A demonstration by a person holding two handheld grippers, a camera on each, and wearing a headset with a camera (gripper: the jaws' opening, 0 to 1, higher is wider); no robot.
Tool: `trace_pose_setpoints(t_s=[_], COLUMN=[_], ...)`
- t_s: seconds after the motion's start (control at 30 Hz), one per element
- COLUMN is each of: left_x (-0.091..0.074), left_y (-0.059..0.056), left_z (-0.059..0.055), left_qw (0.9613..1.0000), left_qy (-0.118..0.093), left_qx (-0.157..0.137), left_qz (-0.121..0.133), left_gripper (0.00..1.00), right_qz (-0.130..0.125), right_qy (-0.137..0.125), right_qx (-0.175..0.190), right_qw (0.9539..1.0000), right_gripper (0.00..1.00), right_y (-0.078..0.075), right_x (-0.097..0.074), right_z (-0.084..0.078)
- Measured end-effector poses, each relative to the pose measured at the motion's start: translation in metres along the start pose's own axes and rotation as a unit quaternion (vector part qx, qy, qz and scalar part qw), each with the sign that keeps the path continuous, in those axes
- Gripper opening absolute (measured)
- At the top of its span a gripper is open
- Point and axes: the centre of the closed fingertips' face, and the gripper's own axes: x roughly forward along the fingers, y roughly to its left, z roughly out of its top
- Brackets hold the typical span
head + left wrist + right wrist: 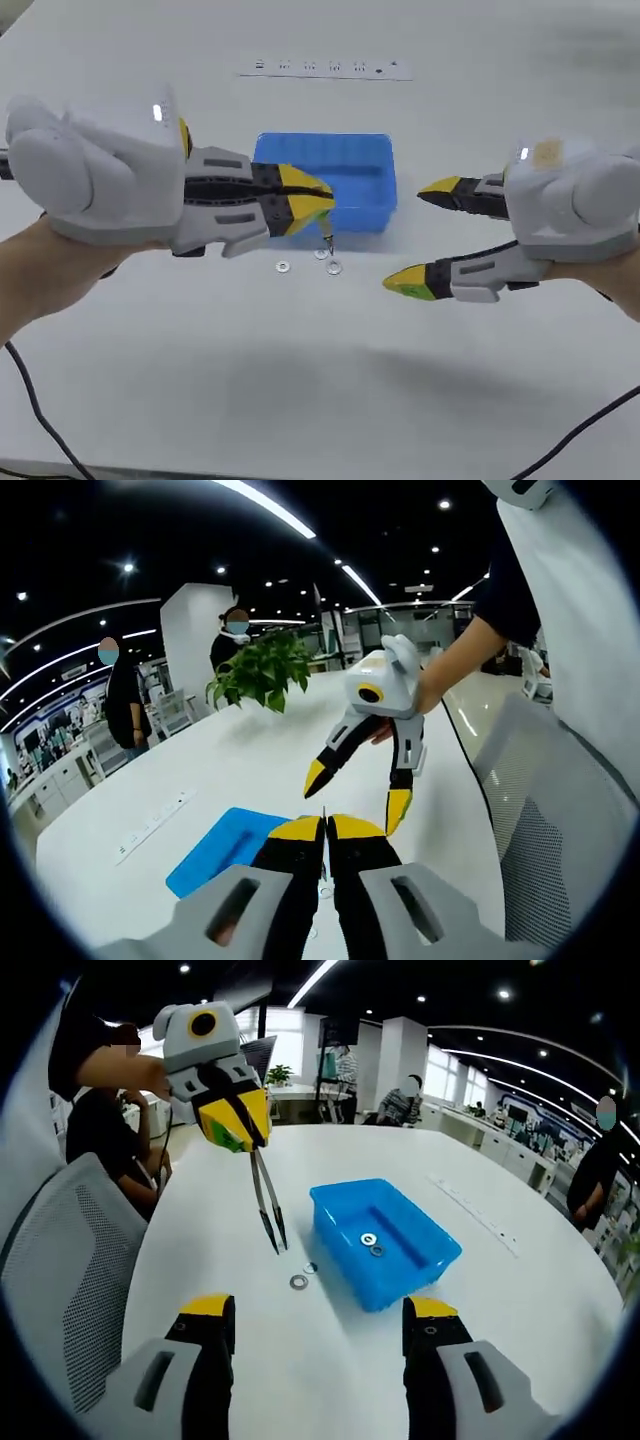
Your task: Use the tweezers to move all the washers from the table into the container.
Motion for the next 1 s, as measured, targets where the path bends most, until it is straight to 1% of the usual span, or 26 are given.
trace_pose_setpoints(t_s=[0.13,0.2,0.27,0.33,0.43,0.7,0.83,1.0], left_x=[0.004,0.006,0.007,0.009,0.011,0.015,0.016,0.019], left_y=[-0.002,-0.002,-0.001,-0.001,-0.001,0.004,0.007,0.008], left_z=[-0.014,-0.017,-0.017,-0.019,-0.022,-0.029,-0.028,-0.029], left_qw=[0.9999,0.9999,0.9999,0.9999,0.9998,0.9998,0.9998,0.9998], left_qy=[0.015,0.015,0.012,0.012,0.012,0.011,0.008,0.008], left_qx=[0.000,-0.001,-0.005,-0.006,-0.008,-0.013,-0.014,-0.013], left_qz=[-0.006,-0.008,-0.008,-0.009,-0.010,-0.011,-0.010,-0.013], left_gripper=[0.05,0.05,0.05,0.05,0.05,0.05,0.05,0.05], right_qz=[0.011,0.018,0.018,0.006,0.010,0.034,0.037,0.039], right_qy=[0.001,-0.001,0.002,0.007,0.006,-0.005,-0.011,-0.014], right_qx=[0.004,0.002,-0.002,-0.009,-0.015,0.003,0.008,0.012], right_qw=[0.9999,0.9998,0.9998,0.9999,0.9998,0.9994,0.9992,0.9991], right_gripper=[0.76,0.80,0.83,0.88,0.89,0.92,0.95,0.96], right_y=[0.006,0.011,0.013,0.011,0.014,0.028,0.032,0.033], right_x=[0.000,0.001,0.002,0.002,0.003,0.008,0.011,0.012], right_z=[-0.005,-0.006,-0.008,-0.010,-0.011,-0.010,-0.008,-0.009])
